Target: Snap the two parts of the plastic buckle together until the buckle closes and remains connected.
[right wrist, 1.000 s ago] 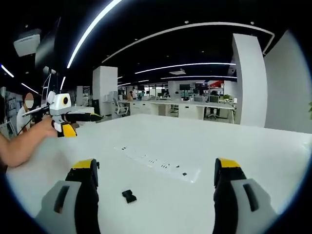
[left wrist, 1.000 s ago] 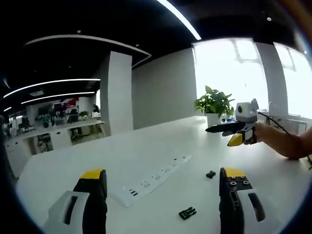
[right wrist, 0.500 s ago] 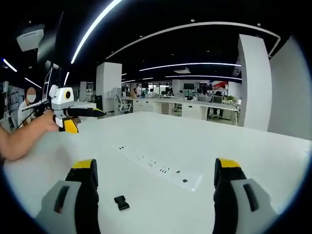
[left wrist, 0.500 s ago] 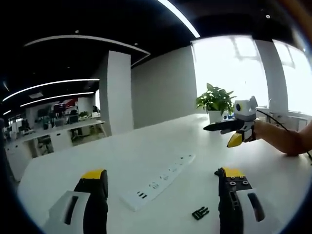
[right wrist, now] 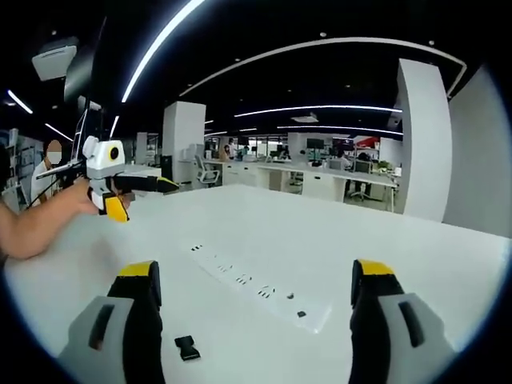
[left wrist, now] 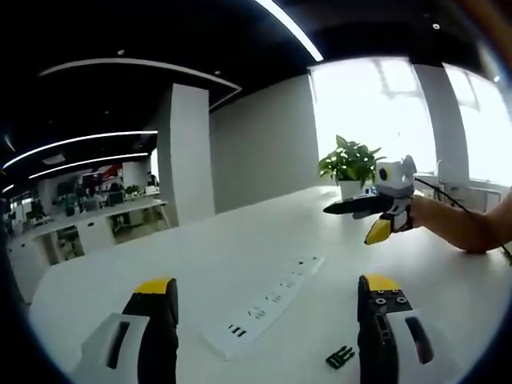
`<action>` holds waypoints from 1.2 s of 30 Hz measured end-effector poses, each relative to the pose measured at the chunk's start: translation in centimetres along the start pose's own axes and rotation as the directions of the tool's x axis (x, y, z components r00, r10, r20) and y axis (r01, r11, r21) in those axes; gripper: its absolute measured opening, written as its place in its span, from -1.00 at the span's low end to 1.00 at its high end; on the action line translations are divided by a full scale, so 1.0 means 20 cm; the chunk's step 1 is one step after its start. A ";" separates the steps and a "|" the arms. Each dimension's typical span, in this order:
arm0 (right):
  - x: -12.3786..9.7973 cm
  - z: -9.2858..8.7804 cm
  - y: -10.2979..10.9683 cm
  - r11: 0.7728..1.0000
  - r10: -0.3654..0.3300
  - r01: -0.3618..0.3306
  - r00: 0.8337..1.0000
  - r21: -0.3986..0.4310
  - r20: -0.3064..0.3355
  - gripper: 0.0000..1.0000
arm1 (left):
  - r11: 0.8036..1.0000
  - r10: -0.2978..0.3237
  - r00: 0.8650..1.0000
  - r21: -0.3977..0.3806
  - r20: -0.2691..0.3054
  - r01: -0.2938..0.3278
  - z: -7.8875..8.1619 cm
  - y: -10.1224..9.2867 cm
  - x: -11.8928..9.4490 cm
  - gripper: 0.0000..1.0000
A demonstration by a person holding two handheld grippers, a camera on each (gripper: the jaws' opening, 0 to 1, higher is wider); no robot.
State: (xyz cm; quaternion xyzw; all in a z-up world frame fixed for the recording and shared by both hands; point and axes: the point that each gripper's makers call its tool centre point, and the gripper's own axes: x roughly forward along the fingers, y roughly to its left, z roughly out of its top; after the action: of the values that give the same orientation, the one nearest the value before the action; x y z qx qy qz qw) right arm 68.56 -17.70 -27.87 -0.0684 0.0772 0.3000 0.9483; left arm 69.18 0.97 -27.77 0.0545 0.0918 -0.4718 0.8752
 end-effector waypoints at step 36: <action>0.03 -0.17 0.15 0.967 0.241 -0.245 0.969 -0.069 -0.057 0.81 | 0.983 -0.177 0.982 0.025 -0.067 0.179 -0.17 -0.09 0.02 0.82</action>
State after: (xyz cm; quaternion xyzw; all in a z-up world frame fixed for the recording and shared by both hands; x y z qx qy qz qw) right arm 66.93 -15.56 -31.63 -0.1015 0.0963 0.4149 0.8991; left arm 67.65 0.25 -31.17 0.0750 0.1171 -0.5477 0.8250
